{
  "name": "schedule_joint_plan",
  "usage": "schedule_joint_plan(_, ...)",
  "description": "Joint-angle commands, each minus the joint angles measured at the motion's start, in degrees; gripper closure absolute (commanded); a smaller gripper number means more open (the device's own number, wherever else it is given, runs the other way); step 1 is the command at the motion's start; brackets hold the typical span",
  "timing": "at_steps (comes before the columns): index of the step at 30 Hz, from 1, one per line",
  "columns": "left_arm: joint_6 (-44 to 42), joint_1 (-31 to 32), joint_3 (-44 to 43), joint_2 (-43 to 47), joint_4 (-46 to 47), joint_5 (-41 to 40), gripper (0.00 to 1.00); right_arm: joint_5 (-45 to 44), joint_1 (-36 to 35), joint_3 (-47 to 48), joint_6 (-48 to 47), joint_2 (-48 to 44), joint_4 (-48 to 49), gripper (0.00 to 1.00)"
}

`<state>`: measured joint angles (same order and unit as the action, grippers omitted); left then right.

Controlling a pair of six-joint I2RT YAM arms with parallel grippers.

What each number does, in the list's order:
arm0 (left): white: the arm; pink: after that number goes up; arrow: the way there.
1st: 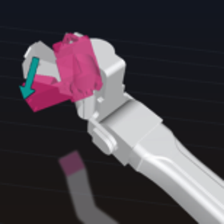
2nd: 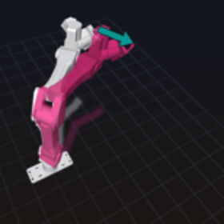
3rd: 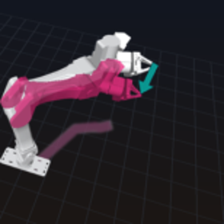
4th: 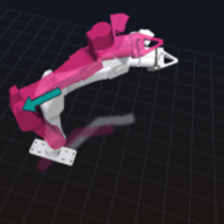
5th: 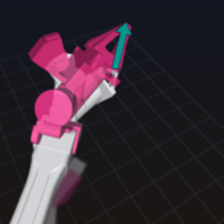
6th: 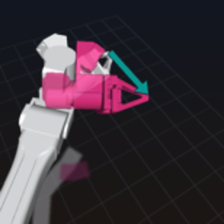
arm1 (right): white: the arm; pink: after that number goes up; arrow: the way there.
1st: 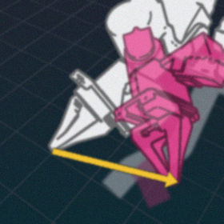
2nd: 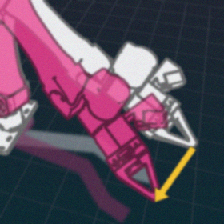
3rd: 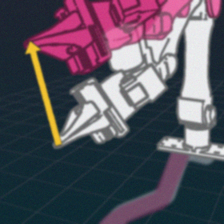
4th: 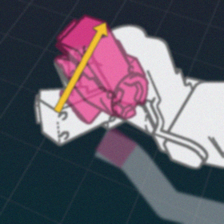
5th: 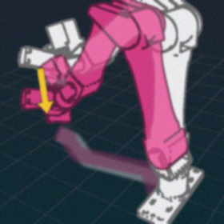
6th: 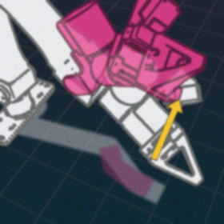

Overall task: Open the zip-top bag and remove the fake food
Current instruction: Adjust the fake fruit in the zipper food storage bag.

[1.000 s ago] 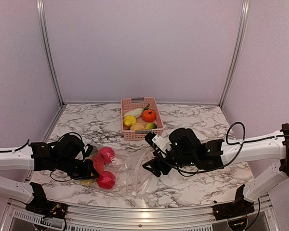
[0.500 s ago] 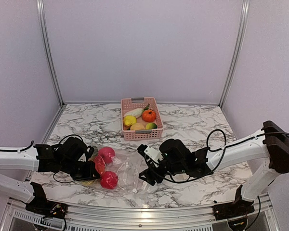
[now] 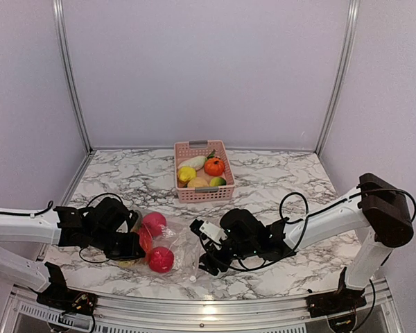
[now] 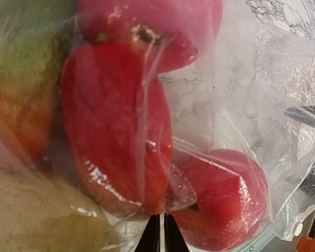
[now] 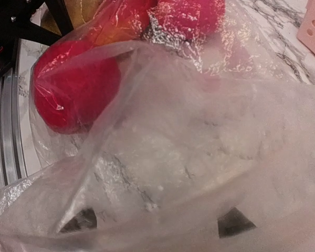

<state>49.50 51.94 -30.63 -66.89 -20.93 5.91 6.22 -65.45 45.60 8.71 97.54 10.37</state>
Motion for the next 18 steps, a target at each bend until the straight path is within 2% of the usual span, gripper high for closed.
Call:
schedule_joint_plan(1, -3.94, 0.31, -4.97, 3.51, -7.86, -2.78, 0.95, 1.37, -0.73, 2.0, -0.57, 1.1, 0.9, 0.23)
schedule_joint_plan(9, -4.66, 1.27, -6.17, 6.88, -12.08, -0.13, 0.95, 1.67, -0.73, 2.09, -0.71, 1.25, 0.86, 0.23)
schedule_joint_plan(18, -3.51, 3.6, -5.13, 1.55, -6.21, 0.3, 0.95, 1.65, -0.76, 2.06, -0.99, 1.21, 0.5, 0.23)
